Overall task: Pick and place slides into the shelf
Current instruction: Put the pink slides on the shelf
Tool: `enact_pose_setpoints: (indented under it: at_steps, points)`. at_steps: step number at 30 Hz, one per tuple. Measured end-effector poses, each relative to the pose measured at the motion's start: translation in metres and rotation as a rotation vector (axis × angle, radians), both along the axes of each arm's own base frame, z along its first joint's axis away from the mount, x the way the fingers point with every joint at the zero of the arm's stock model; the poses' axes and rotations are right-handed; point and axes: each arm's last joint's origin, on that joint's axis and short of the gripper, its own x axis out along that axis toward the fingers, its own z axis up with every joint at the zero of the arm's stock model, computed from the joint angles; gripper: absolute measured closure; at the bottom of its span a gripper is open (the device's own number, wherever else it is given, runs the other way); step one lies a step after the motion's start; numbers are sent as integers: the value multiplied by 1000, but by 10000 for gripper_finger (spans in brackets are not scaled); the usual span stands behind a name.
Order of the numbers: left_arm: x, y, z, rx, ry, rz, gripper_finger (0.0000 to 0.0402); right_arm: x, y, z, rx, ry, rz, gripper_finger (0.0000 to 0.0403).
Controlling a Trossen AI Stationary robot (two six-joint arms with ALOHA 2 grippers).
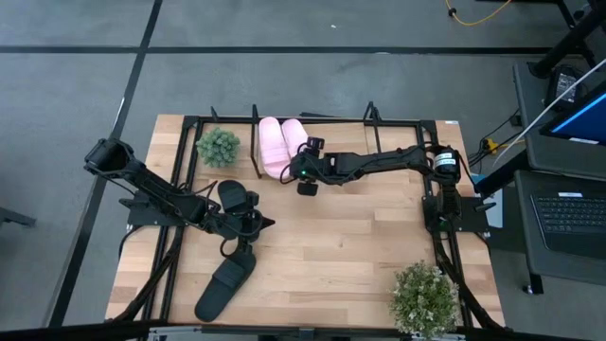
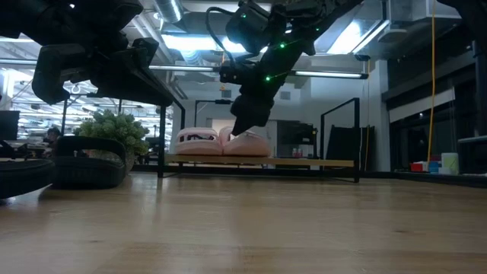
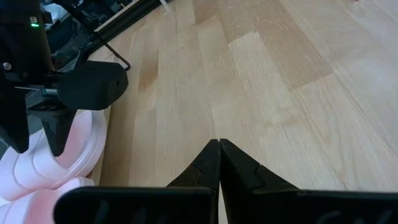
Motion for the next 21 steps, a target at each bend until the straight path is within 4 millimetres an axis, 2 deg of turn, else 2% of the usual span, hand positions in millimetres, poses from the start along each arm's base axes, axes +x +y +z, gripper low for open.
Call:
enact_pose_setpoints:
  at_steps: [21]
  points:
    - [0, 0, 0, -1, 0, 0, 401, 3, -7, 4, -7, -59, -13, 215]
